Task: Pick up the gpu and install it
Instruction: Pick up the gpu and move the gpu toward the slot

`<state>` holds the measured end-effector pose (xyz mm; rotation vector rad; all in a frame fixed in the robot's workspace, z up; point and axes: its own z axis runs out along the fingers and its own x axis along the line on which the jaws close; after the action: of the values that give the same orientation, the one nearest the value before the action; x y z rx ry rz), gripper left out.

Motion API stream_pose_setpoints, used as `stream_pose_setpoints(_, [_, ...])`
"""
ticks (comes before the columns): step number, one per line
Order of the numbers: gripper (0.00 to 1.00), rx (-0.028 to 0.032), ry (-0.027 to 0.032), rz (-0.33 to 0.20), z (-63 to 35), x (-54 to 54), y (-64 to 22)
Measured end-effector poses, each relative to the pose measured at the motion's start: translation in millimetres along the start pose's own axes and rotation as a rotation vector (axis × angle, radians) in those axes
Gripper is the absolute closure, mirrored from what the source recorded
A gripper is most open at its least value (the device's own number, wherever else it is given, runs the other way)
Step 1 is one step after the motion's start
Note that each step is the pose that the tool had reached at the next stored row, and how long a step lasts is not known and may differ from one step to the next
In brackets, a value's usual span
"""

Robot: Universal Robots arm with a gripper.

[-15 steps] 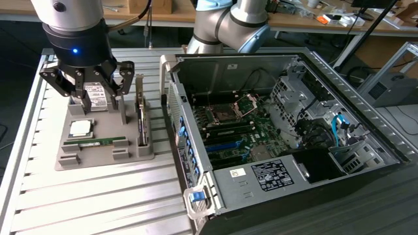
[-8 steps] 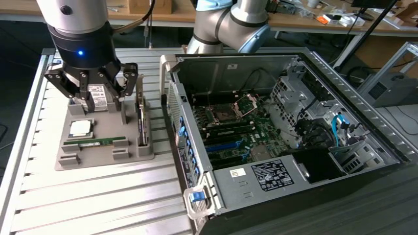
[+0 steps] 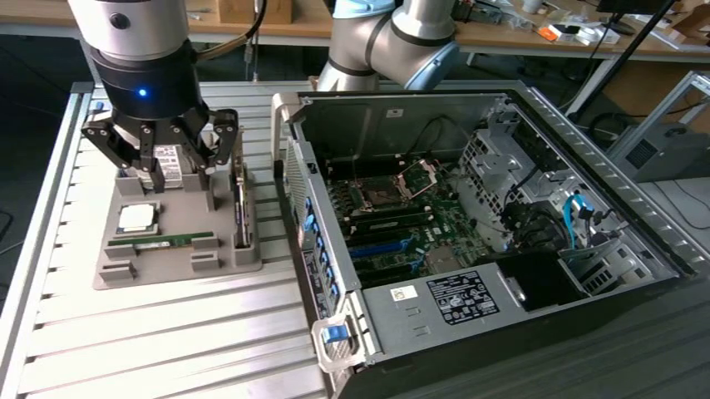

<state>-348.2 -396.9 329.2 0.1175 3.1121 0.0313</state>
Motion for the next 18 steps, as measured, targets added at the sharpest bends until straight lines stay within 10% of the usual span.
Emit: stream_pose_setpoints(18, [0.46, 0.0118, -0.0008, 0.0, 7.1, -4.5, 0.2])
